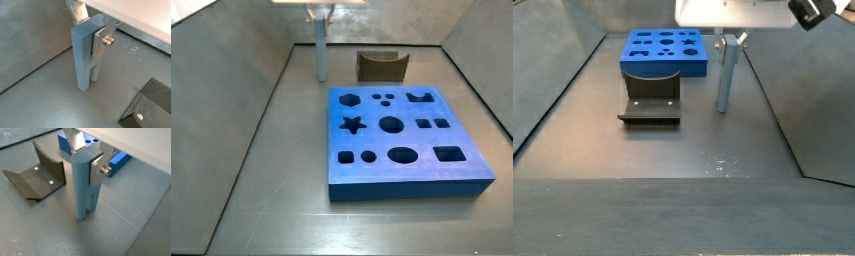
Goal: Pick up the square-circle object. Move up. Place the square-circle object on the fixture. Regrasp the square-circle object. Rotate the square-circle object. Move to above the board. Insert the square-circle object.
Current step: Move to above the board.
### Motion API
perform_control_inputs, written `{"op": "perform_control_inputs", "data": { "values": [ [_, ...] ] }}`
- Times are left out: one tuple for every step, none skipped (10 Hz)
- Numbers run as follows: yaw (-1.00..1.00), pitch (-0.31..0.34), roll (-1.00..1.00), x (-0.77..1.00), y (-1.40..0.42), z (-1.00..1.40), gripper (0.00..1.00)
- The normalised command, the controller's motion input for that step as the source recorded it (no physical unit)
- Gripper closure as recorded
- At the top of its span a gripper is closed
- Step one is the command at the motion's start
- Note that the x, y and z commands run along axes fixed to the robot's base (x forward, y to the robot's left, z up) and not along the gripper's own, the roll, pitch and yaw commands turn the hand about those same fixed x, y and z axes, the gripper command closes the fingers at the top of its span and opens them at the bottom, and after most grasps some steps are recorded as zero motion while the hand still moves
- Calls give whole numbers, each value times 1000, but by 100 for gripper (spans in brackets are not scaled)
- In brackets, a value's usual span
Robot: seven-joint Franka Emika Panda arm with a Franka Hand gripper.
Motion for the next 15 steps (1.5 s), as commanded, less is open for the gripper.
{"op": "perform_control_inputs", "data": {
  "values": [
    [105, -115, 93, 89, 117, 1000, 100],
    [91, -59, 69, 78, 105, 1000, 100],
    [79, -21, 40, 75, 98, 1000, 100],
    [61, 27, 0, 74, 95, 1000, 100],
    [50, 57, -28, 74, 89, 1000, 100],
    [39, 76, -58, 72, 83, 1000, 100],
    [31, 74, -77, 67, 78, 1000, 100],
    [23, 70, -93, 60, 71, 1000, 100],
    [16, 62, -106, 55, 67, 1000, 100],
    [6, 59, -124, 44, 60, 1000, 100],
    [-2, 55, -135, 35, 55, 1000, 100],
    [-9, 53, -146, 27, 49, 1000, 100],
    [-14, 50, -157, 15, 39, 847, 100],
    [-19, 47, -166, 4, 26, 649, 100],
    [-24, 44, -164, 1, 23, 502, 100]
  ]
}}
